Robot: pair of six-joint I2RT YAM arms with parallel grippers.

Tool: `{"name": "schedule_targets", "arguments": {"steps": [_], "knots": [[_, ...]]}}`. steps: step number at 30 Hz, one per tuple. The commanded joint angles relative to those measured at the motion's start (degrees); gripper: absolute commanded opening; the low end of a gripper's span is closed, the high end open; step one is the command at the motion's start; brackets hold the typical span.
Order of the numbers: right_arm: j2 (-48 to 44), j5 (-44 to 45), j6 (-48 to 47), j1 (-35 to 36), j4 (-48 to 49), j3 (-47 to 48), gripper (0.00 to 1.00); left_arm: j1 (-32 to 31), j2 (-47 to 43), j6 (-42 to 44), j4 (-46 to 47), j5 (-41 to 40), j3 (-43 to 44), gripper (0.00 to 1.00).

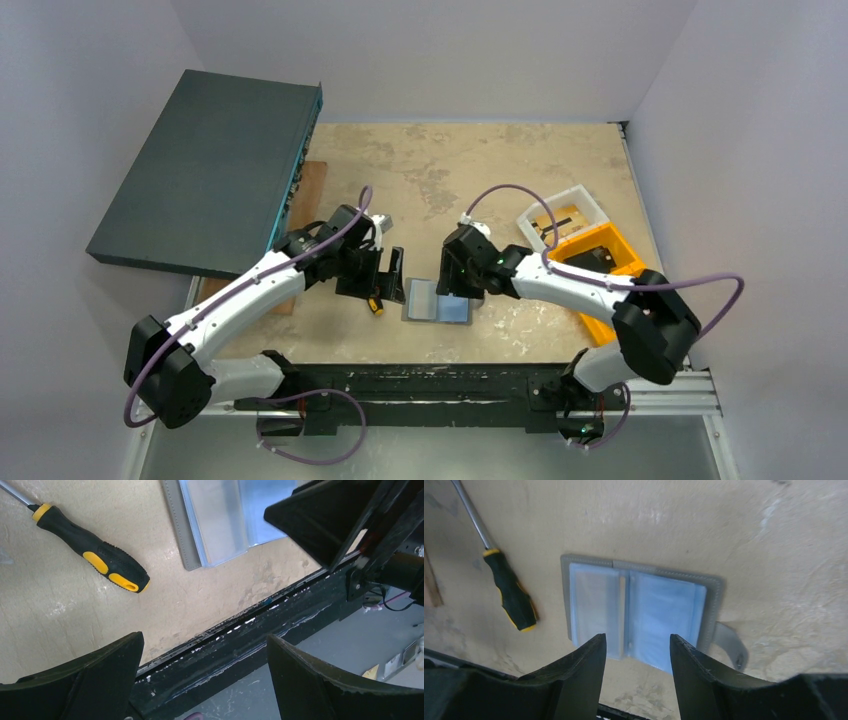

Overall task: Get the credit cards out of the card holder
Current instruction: Remove the credit card from the card holder.

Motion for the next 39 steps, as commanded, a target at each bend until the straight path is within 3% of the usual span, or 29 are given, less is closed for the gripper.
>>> {"name": "schedule_targets", "arguments": {"steps": [1, 14, 25, 29, 39], "knots": [[3.2, 2.0, 1.1, 3.4, 3.5, 3.5, 0.49, 0.4, -0.3, -4.4, 2.9, -2.1, -1.1, 0.93], [12.8, 5.4, 1.0, 7.6, 3.2, 8.3, 0.48, 0.4, -1.0, -5.8, 2.3, -3.8, -2.0, 0.93], [16.4, 4.9, 2.0, 8.1, 4.2, 6.5, 0.48, 0.4, -0.8, -6.3, 3.5, -3.6, -3.3, 0.93], [16.0, 2.4, 3.3, 8.1, 6.0, 3.2, 0.41, 0.4, -0.4, -6.5, 4.3, -3.3, -4.1, 0.93], [15.0, -3.5, 4.8, 6.2, 14.2, -3.9, 0.12, 0.3, 2.5, -7.7, 8.1, -0.7, -5.1, 0.87]]}}
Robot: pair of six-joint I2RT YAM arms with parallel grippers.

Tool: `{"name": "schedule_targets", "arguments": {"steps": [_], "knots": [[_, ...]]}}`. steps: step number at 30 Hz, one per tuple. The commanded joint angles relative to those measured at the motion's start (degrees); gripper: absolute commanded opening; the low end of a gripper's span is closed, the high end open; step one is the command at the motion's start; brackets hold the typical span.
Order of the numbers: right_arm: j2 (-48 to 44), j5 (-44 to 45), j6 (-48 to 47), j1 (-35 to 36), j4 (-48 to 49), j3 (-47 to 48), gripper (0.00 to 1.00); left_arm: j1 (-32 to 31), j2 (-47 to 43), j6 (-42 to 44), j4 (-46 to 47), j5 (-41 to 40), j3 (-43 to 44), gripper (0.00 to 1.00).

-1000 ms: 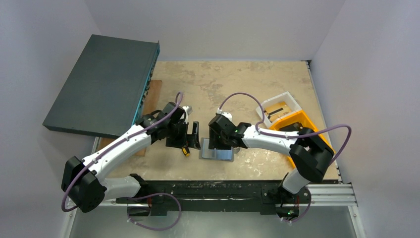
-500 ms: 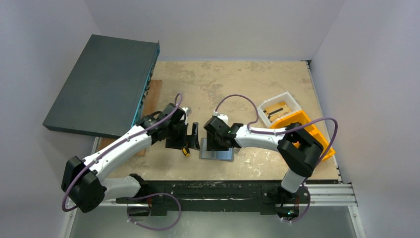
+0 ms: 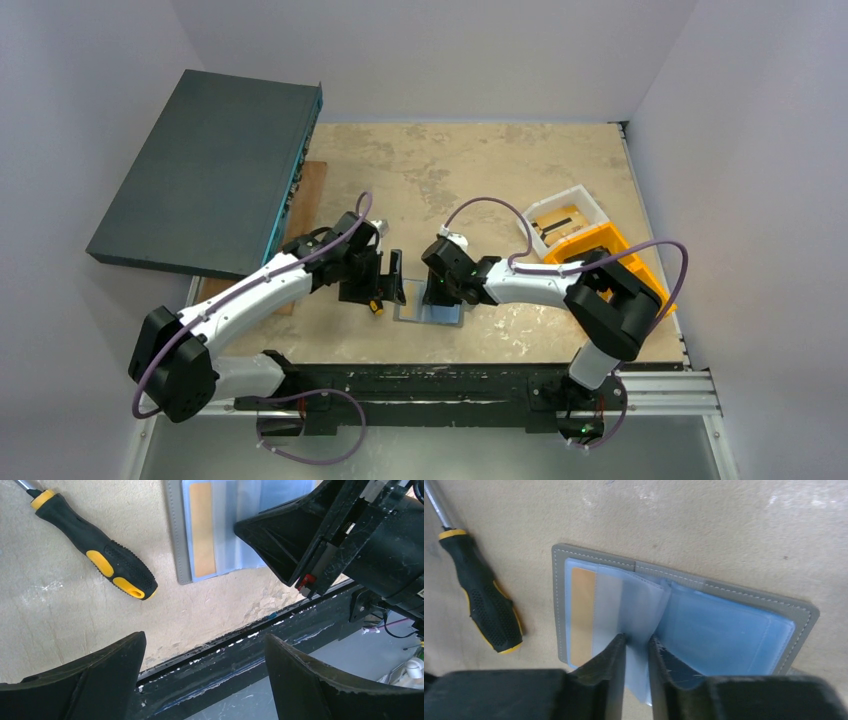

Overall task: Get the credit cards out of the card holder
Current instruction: Remove the credit card from the card holder.

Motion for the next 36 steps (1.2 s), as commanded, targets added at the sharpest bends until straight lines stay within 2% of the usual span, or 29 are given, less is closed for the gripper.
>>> {"name": "schedule_targets", "arguments": {"steps": [1, 5, 11, 13, 25, 29, 36], "knots": [[1.1, -5.2, 1.7, -0.9, 3.5, -5.4, 0.11, 0.3, 1.5, -1.6, 4.2, 2.2, -0.2, 0.85], [1.1, -7.0, 1.6, -2.0, 6.0, -7.6, 0.07, 0.3, 3.7, -2.3, 6.2, 3.1, 1.0, 0.69], [0.8, -10.4, 1.4, -4.1, 10.9, -10.6, 0.03, 0.1, 10.8, -3.1, 9.5, 4.0, 3.8, 0.33], [0.9, -11.8, 1.1, -4.8, 12.9, -11.6, 0.02, 0.0, 13.3, -3.3, 10.7, 4.3, 4.5, 0.28], [1.4, -17.2, -0.9, -8.9, 18.5, -15.8, 0.00, -1.0, 22.6, -5.6, 15.8, 3.6, 4.1, 0.21], [2.2, -17.9, -1.2, -9.2, 19.5, -16.3, 0.00, -1.8, 24.3, -5.9, 17.9, 4.8, 3.3, 0.33], [3.0, -18.6, -1.3, -9.3, 20.8, -16.8, 0.00, -2.8, 26.0, -6.7, 18.8, 4.5, 3.0, 0.32]]}}
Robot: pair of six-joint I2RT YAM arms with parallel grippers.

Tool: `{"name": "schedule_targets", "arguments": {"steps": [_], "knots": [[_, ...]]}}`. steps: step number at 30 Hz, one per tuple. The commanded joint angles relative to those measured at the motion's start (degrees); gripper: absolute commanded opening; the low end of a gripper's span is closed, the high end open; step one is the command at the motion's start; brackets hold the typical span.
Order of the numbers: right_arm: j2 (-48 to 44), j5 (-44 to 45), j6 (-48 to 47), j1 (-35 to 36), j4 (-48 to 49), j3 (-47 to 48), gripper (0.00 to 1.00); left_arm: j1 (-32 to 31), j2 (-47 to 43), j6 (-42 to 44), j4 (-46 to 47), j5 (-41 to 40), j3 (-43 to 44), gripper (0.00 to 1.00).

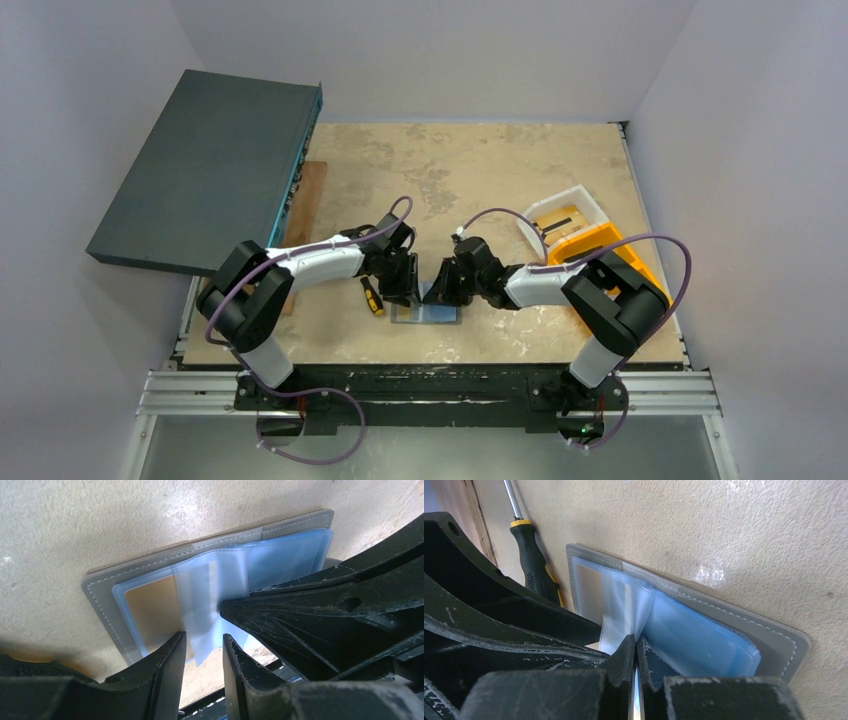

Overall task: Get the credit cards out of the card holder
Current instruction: Remove the credit card from the card holder.

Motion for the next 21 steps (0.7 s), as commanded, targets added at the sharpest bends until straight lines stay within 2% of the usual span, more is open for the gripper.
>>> {"name": "schedule_targets", "arguments": {"steps": [1, 3, 10, 16, 18, 21], "knots": [[3.6, 2.4, -2.6, 0.2, -5.5, -2.5, 0.00, -0.5, 1.1, -1.3, 2.5, 0.4, -0.1, 0.31], [3.3, 2.4, -2.6, 0.3, -5.6, -2.4, 0.00, -0.7, 1.2, -1.7, 2.9, 0.7, -0.2, 0.27], [1.4, 2.9, -2.9, 0.2, -7.8, 0.3, 0.01, -0.9, 0.1, -3.0, 4.0, 1.1, -0.8, 0.00], [-2.1, 4.3, -3.5, 0.3, -10.8, 3.7, 0.12, -0.9, -2.1, -3.2, 3.7, 0.8, -1.1, 0.00], [-2.9, 5.2, -4.0, 0.3, -12.3, 5.2, 0.19, -0.9, -3.4, -3.4, 3.7, 0.8, -1.3, 0.00], [-4.7, 5.8, -4.0, 0.3, -14.1, 7.0, 0.22, -0.9, -4.9, -3.3, 3.5, 1.0, -1.2, 0.00]]}}
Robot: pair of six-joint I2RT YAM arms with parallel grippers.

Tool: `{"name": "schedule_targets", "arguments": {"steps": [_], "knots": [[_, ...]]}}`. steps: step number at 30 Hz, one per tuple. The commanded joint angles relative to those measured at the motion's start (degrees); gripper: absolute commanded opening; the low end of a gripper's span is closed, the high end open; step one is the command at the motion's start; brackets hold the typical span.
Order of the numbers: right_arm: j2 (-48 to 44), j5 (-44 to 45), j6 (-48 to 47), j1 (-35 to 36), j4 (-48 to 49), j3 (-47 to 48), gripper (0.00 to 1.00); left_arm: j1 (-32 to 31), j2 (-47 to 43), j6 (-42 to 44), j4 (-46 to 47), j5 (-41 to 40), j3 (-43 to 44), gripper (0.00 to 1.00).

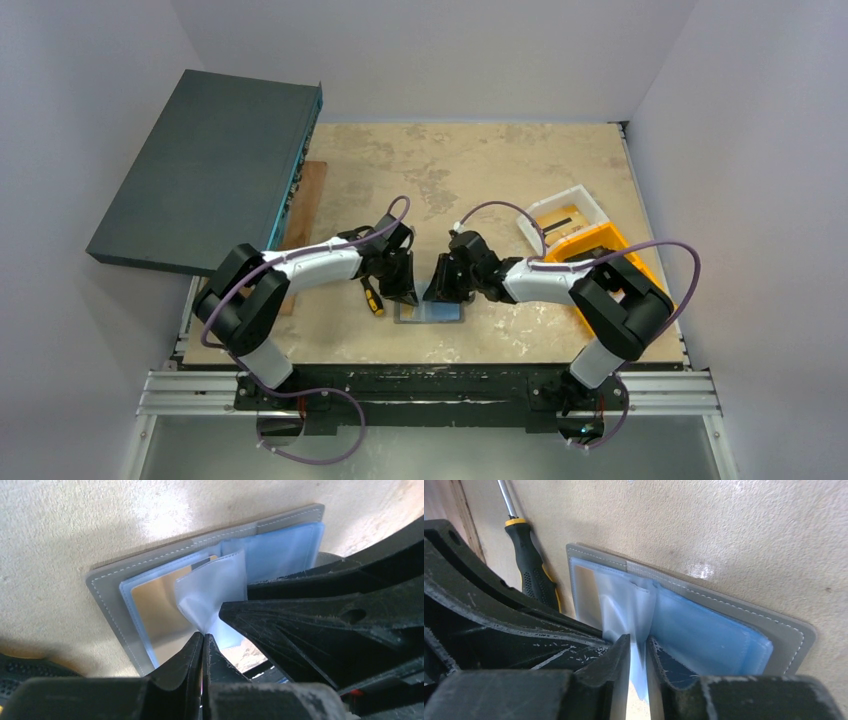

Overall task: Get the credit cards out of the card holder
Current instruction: Remove the credit card from the card holder.

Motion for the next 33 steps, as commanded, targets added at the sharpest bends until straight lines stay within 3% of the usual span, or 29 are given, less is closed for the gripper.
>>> {"name": "schedule_targets", "arguments": {"steps": [1, 11, 24, 33], "knots": [[-4.2, 3.8, -2.1, 0.0, -6.1, 3.3, 0.23, -0.5, -4.6, -0.5, 1.5, 0.8, -0.1, 0.00], [-10.6, 11.7, -2.9, -0.2, -17.9, 8.2, 0.33, -2.5, -4.8, -0.5, 0.9, 0.9, 2.9, 0.00], [-26.9, 22.8, -3.2, -3.6, -29.0, 4.4, 0.59, -6.4, 3.3, -1.3, -1.6, 0.7, 13.4, 0.00], [-31.8, 23.8, -4.0, -4.0, -31.4, 2.8, 0.63, -7.6, 9.3, -1.9, -1.1, 3.1, 19.8, 0.18]]}}
